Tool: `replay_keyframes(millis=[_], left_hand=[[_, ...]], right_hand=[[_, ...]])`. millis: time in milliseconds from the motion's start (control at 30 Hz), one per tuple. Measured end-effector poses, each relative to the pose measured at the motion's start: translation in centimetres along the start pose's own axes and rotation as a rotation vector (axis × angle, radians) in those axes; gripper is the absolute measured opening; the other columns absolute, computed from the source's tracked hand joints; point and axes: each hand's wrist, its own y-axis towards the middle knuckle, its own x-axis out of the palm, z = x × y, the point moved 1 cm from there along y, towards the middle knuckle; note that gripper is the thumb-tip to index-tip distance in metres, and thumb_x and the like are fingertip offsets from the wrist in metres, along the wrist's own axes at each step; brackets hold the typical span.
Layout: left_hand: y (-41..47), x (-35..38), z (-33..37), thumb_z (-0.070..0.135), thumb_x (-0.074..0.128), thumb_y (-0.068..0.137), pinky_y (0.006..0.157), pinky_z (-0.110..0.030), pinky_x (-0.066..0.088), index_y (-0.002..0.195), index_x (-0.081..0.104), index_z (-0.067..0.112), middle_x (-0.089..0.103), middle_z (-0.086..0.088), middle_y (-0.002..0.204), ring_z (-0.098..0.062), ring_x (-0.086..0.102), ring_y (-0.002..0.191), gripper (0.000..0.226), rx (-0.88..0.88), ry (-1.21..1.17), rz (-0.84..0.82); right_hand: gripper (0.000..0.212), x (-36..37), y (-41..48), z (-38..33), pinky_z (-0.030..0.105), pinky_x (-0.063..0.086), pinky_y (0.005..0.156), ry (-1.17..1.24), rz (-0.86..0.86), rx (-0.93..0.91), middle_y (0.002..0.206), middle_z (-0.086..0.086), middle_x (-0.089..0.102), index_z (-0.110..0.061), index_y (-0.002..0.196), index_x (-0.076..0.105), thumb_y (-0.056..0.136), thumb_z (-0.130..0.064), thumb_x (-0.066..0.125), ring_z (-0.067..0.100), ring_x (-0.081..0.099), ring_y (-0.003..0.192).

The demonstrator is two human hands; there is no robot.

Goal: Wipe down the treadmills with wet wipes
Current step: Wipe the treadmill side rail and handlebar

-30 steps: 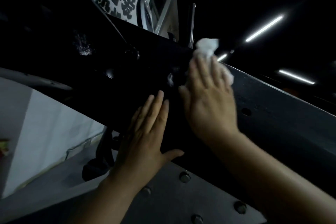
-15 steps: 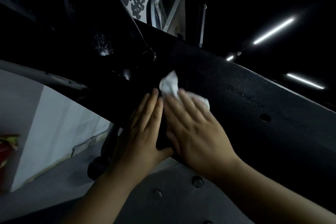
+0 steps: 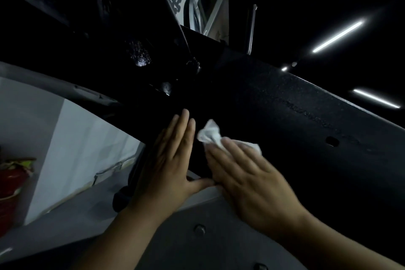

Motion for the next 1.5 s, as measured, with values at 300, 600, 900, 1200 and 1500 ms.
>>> replay_keyframes(millis=[300,600,900,1200,1500], left_hand=[[-0.5,0.2,0.0,0.066,0.061,0.082,0.123,-0.049,0.021,0.162,0.01,0.008,-0.004,-0.006,0.171,-0.023,-0.002,0.157,0.111,0.039,0.014,-0.041],[-0.4,0.9,3.4,0.057,0.059,0.093,0.127,-0.043,0.008,0.161,0.014,0.005,0.002,-0.01,0.17,-0.026,-0.001,0.157,0.096,0.168,-0.016,-0.069],[-1.0,2.0,7.2,0.03,0.056,0.08,0.126,-0.051,0.008,0.16,0.019,0.004,0.006,-0.012,0.17,-0.027,0.002,0.157,0.092,0.226,0.032,-0.097],[-2.3,4.3,11.1,0.028,0.055,0.081,0.126,-0.054,0.006,0.159,0.022,0.005,0.009,-0.012,0.169,-0.029,0.004,0.157,0.088,0.305,0.004,-0.097],[-2.9,6.5,14.4,0.037,0.037,0.105,0.124,-0.058,0.005,0.159,0.026,0.01,0.012,-0.01,0.169,-0.03,0.004,0.157,0.061,0.257,-0.057,-0.033]], right_hand=[[0.063,1.6,-0.8,-3.1,0.046,0.011,0.124,0.027,0.031,0.072,0.166,0.014,0.018,-0.005,0.157,0.028,0.101,-0.031,0.038,0.033,0.011,0.154],[0.06,-0.5,-0.8,0.9,0.046,0.008,0.125,0.076,0.153,0.453,0.167,0.01,0.01,-0.012,0.159,0.017,0.107,-0.036,0.034,0.032,0.005,0.155],[0.06,-0.5,-7.9,3.7,0.044,0.007,0.125,0.045,0.142,0.583,0.165,0.009,0.011,-0.01,0.158,0.021,0.105,-0.036,0.033,0.033,0.009,0.155],[0.07,1.4,-18.0,1.7,0.04,0.004,0.126,-0.009,-0.006,0.345,0.169,0.004,0.007,-0.015,0.161,0.014,0.099,-0.032,0.043,0.027,0.004,0.156],[0.072,2.3,-22.7,0.2,0.04,0.001,0.126,0.012,-0.037,0.311,0.169,0.003,0.003,-0.014,0.16,0.015,0.094,-0.025,0.04,0.026,0.002,0.156]])
